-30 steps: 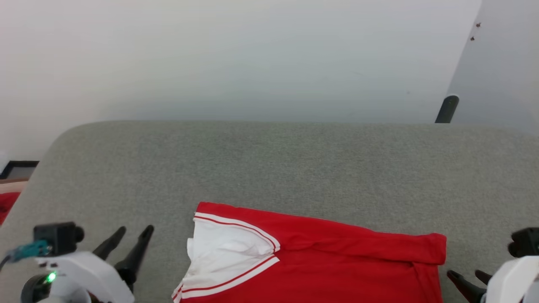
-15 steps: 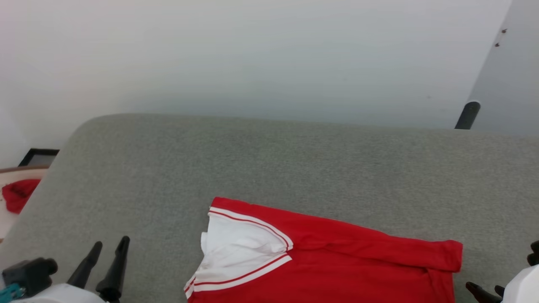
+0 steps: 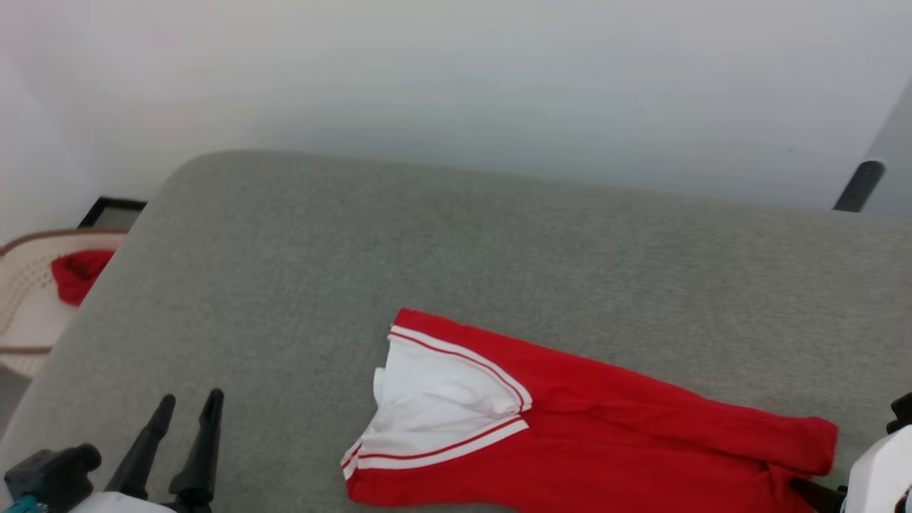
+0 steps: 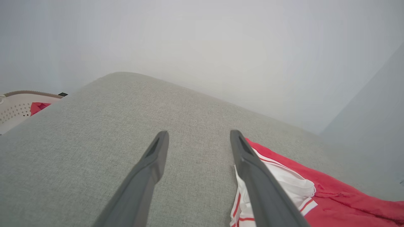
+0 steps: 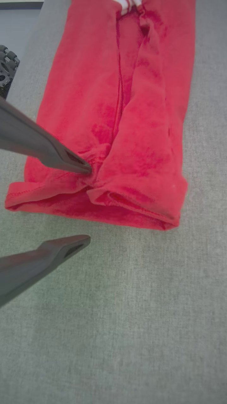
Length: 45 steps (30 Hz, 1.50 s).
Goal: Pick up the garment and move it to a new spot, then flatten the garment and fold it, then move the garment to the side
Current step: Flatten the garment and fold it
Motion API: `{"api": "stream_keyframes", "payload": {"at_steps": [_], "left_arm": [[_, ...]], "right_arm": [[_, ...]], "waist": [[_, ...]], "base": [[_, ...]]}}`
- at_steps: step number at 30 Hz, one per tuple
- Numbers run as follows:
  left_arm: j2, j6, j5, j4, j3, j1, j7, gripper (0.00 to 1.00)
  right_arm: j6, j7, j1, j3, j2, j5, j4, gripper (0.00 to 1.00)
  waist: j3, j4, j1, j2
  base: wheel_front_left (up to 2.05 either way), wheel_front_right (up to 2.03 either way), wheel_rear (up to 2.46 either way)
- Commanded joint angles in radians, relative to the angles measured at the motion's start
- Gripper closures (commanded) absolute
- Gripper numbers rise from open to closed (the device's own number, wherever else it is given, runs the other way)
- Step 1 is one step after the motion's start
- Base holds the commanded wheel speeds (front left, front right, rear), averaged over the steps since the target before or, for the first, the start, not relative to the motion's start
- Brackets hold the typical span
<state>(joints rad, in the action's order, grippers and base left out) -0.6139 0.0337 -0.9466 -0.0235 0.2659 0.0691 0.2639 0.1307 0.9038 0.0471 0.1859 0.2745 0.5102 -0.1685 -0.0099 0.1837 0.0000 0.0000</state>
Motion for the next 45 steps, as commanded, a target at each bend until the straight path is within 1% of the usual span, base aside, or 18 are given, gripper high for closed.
{"api": "stream_keyframes", "payload": {"at_steps": [1, 10, 11, 12, 19, 23, 27, 31, 40, 45], "left_arm": [[0.017, -0.012, 0.020, -0.002, -0.014, 0.007, 0.000, 0.00], [0.090, -0.071, 0.110, -0.023, -0.074, -0.004, 0.000, 0.00], [0.096, -0.076, 0.117, -0.026, -0.080, -0.004, 0.000, 0.00], [0.102, -0.080, 0.122, -0.028, -0.085, -0.005, 0.000, 0.00], [0.138, -0.106, 0.141, -0.039, -0.118, -0.007, 0.000, 0.00], [0.151, -0.114, 0.144, -0.044, -0.131, 0.003, 0.000, 0.00], [0.153, -0.120, 0.148, -0.049, -0.142, 0.016, 0.000, 0.00], [0.154, -0.123, 0.150, -0.050, -0.148, 0.023, 0.000, 0.00], [0.149, -0.123, 0.143, -0.045, -0.150, 0.048, -0.005, 0.00], [0.145, -0.122, 0.139, -0.044, -0.146, 0.051, -0.011, 0.00]], "right_arm": [[0.000, 0.001, 0.019, -0.003, 0.002, -0.006, -0.019, 0.00], [0.000, 0.007, 0.073, -0.034, -0.008, 0.000, -0.152, 0.00], [0.000, 0.016, 0.077, -0.047, -0.009, 0.007, -0.164, 0.65], [0.000, 0.019, 0.079, -0.054, -0.014, 0.013, -0.173, 1.00], [0.000, 0.008, 0.107, -0.072, 0.003, 0.025, -0.209, 1.00], [-0.001, -0.006, 0.130, -0.062, 0.031, 0.026, -0.219, 1.00], [-0.002, -0.014, 0.141, -0.052, 0.072, 0.022, -0.229, 1.00], [-0.001, -0.018, 0.142, -0.037, 0.092, 0.017, -0.232, 1.00], [-0.001, -0.039, 0.138, 0.030, 0.170, -0.006, -0.259, 1.00], [-0.001, -0.052, 0.152, 0.049, 0.196, -0.023, -0.289, 1.00]], "waist": [[0.032, 0.032, 0.0000, 0.0000], [0.070, 0.067, 0.0000, 0.0000], [0.073, 0.068, 0.0000, 0.0000], [0.076, 0.069, 0.0000, 0.0000], [0.085, 0.066, 0.0000, 0.0000], [0.083, 0.057, 0.0000, 0.0000], [0.072, 0.044, 0.0000, 0.0000], [0.059, 0.032, 0.0000, 0.0000], [0.026, -0.015, 0.0000, 0.0000], [0.012, -0.034, 0.0000, 0.0000]], "base": [[0.00, 0.00, 0.00], [0.00, 0.00, 0.00], [0.00, 0.00, 0.00], [0.00, 0.00, 0.00], [0.00, 0.00, 0.00], [0.00, 0.00, 0.00], [0.00, 0.00, 0.00], [0.00, 0.00, 0.00], [0.00, 0.00, 0.00], [0.00, 0.00, 0.00]]}}
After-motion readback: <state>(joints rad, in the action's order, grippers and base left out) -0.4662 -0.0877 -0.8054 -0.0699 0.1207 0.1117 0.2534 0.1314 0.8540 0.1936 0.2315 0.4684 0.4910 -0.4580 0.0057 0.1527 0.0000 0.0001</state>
